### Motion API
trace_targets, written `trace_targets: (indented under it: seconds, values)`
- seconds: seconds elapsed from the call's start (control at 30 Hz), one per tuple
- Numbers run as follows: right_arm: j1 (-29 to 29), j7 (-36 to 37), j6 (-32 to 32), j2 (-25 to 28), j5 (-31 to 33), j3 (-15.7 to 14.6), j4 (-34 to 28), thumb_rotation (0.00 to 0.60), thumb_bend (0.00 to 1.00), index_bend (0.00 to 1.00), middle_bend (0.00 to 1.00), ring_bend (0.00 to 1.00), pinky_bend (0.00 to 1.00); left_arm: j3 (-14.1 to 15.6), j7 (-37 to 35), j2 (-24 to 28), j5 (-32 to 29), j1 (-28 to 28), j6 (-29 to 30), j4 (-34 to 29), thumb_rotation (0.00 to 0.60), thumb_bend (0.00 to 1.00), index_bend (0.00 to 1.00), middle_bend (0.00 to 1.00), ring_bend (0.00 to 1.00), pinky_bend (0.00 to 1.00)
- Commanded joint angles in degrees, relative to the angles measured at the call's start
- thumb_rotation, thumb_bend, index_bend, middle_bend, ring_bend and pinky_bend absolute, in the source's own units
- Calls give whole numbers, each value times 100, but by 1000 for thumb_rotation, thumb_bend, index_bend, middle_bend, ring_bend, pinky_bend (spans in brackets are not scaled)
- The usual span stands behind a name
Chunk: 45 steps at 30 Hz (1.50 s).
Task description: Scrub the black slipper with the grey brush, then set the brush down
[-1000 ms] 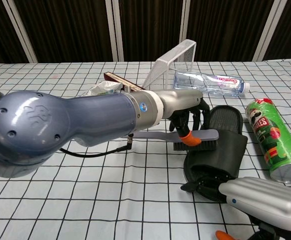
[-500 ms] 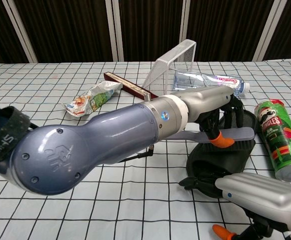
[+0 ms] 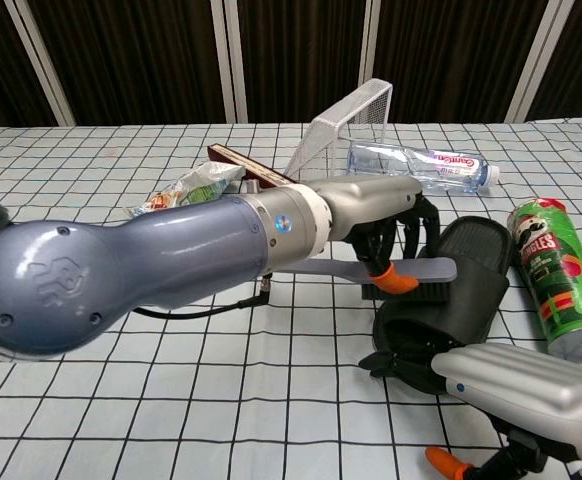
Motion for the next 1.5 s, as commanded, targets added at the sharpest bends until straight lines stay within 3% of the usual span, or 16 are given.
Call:
trace_targets:
  seconds: [0.03,0.23,0.6,0.97,1.1,1.27,1.4,1.5]
  values:
    - [-79,-17,96,63,-71,-116,-37,600,558,0,116,51,12,13,162,255,-149,71,67,-303,600,707,432,538,454,498]
    - [-105,-192,229,208,-156,-157,-208,600,558,0,115,32,3,-44,256,756,-327,163,157,-906,600,707,432,538,454,498]
    - [-420,-1949,1029,747,-405,-533,-1346,600,558,0,97,13,0,55,282,1603,-452,491,456,-1716,600,707,430,535,454,494]
    - [-696,-2871,1744,1162,-546,-526,-1926,600,557,0,48,2,0,396,-342,2722,-306,1156,379,-2409,600,708,429,536,454,494]
    - [-872,-2349,2285,1369,-798,-286,-1620,600,558,0,13,0,0,698,-647,2984,110,1486,335,-2617,600,708,430,535,454,486]
    - [-1071,-1230,2827,1527,-1004,-20,-888,600,557,0,1,0,0,1245,-901,3033,1088,1993,616,-2654,600,706,436,536,454,459]
    - [-1235,-304,3020,1612,-996,39,-307,600,557,0,0,0,0,1662,-1043,2950,1803,2323,798,-2336,600,695,428,525,454,441]
    - [-1299,53,3020,1638,-957,53,-28,600,558,0,0,0,0,1802,-1014,2743,2163,2450,934,-1912,600,670,423,524,454,423]
